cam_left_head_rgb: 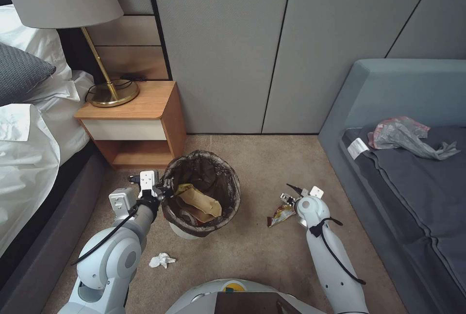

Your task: Pick up the trash bin, then pick up the garbage from the floor and place it into the trash bin.

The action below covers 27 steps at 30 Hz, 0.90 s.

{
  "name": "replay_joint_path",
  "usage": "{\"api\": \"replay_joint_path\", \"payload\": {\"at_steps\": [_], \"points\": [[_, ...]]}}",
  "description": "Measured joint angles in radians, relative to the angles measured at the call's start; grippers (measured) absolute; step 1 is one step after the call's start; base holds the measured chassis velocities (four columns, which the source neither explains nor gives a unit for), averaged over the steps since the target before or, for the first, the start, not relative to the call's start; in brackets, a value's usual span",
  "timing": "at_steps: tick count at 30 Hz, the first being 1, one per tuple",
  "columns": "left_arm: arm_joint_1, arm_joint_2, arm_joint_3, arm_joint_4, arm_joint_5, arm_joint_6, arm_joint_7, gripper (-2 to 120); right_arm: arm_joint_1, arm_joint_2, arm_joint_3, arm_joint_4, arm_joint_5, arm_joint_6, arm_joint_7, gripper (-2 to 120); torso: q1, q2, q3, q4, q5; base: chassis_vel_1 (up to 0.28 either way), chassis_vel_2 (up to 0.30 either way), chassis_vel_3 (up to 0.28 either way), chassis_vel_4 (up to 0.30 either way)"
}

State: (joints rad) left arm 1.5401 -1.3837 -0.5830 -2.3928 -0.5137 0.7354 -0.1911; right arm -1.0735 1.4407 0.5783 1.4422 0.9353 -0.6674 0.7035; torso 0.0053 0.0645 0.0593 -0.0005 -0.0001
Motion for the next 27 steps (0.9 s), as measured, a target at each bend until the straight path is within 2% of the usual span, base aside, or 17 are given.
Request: {"api": "replay_joint_path", "payload": {"at_steps": [27], "points": [[-0.001, -0.001, 0.003, 0.002, 0.004, 0.0, 0.004, 5, 0.03, 0.026, 0.005, -0.156, -0.007, 0.032, -0.039, 100, 0.0, 0.0, 0.0, 0.0001, 0.0001, 0.0, 0.0, 0.0, 0.0]]}}
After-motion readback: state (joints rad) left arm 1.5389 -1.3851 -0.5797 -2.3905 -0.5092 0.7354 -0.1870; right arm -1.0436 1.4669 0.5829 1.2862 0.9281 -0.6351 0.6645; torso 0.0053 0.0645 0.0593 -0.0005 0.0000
